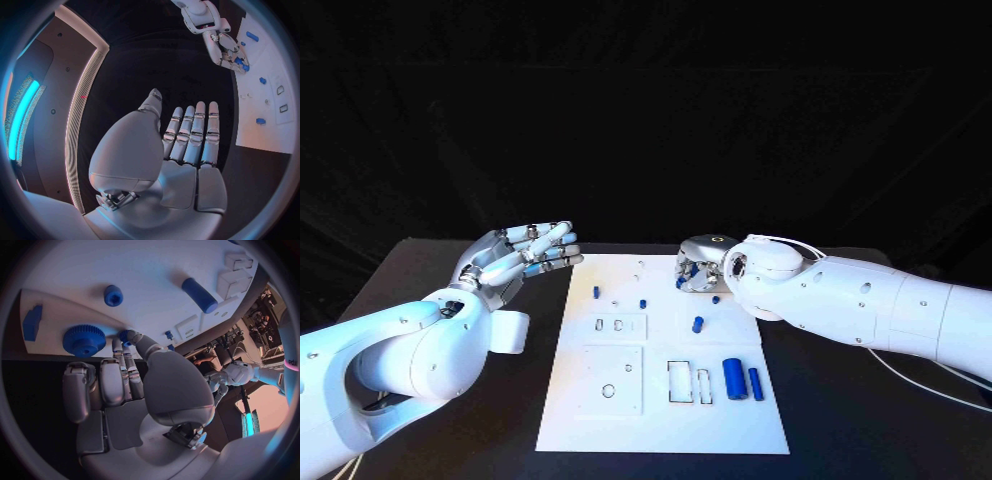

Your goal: Assemble the parts on the task board

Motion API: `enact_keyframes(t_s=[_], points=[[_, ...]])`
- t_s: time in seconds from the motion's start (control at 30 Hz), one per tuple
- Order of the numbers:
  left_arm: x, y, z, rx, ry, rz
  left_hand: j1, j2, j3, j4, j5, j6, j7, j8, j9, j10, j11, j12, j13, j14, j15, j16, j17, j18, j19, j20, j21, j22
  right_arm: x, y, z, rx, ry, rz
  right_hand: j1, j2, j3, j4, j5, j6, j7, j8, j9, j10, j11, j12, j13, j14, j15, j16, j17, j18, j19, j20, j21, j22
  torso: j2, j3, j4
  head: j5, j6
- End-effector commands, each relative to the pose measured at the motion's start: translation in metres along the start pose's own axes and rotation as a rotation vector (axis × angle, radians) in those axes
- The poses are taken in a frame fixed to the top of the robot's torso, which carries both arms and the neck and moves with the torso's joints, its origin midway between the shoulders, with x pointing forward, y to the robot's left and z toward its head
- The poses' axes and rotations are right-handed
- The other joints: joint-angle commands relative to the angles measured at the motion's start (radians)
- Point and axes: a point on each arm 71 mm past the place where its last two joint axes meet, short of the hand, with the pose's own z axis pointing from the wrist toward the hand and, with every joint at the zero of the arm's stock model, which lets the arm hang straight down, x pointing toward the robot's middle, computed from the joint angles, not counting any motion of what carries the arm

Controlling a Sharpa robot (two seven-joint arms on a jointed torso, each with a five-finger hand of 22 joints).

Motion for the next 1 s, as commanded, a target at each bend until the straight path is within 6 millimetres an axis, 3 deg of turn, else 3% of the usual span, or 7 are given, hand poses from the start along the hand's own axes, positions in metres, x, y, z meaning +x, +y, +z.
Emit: enact_keyframes(t_s=[0.03,0.57,0.73,1.0], points=[[0.003,-0.002,0.0,0.008,0.025,-0.006,0.001,-0.001,-0.003,-0.002,-0.001,-0.002,0.006,-0.004,-0.001,-0.006,0.004,-0.007,-0.001,-0.006,0.002,-0.005,-0.001,0.02,0.007,0.001,0.007,-0.002,0.004,-0.001,0.001,0.004,0.028,-0.004,0.004,0.009,0.009,0.001,0.0,0.007,0.0,0.002,0.001,0.011,-0.001,0.005,0.002,0.04,0.001,0.004,0.0,-0.016,0.007,0.001,0.006,0.075,0.001,-0.0005,0.0025,-0.002,0.0],[0.003,-0.002,0.0,0.007,0.023,-0.005,0.002,0.0,-0.003,-0.003,-0.001,-0.003,0.006,-0.005,-0.001,-0.008,0.005,-0.009,-0.001,-0.007,0.003,-0.007,-0.001,0.02,0.008,0.001,0.007,-0.002,0.003,0.0,0.0,0.006,-0.023,0.011,0.016,0.022,0.047,0.012,-0.029,0.038,-0.01,0.013,0.01,0.043,-0.011,0.013,0.006,0.037,-0.007,0.013,0.0,-0.022,0.02,-0.005,0.022,0.104,0.002,-0.002,0.0043,-0.004,-0.001],[0.001,-0.002,0.001,0.007,0.019,-0.003,0.003,0.001,-0.002,-0.004,-0.001,-0.004,0.007,-0.006,-0.001,-0.009,0.005,-0.01,-0.001,-0.007,0.003,-0.007,-0.002,0.02,0.009,0.001,0.007,-0.002,-0.005,0.003,-0.003,0.002,-0.093,0.026,0.02,0.024,0.057,0.011,-0.03,0.043,-0.011,0.014,0.013,0.047,-0.013,0.013,0.006,0.037,-0.008,0.016,0.002,-0.023,0.023,-0.006,0.025,0.11,0.003,-0.0025,0.0031,0.001,0.004],[0.001,-0.001,0.001,0.006,0.021,-0.004,0.003,0.001,-0.002,-0.004,-0.001,-0.004,0.007,-0.006,-0.001,-0.009,0.005,-0.01,-0.001,-0.007,0.003,-0.007,-0.002,0.02,0.009,0.001,0.007,-0.002,-0.02,0.01,0.004,0.007,-0.228,0.048,0.022,0.024,0.062,0.012,-0.028,0.045,-0.011,0.015,0.014,0.049,-0.013,0.013,0.007,0.036,-0.009,0.016,0.001,-0.023,0.023,-0.007,0.026,0.111,0.005,-0.0017,0.0064,0.001,0.009]])
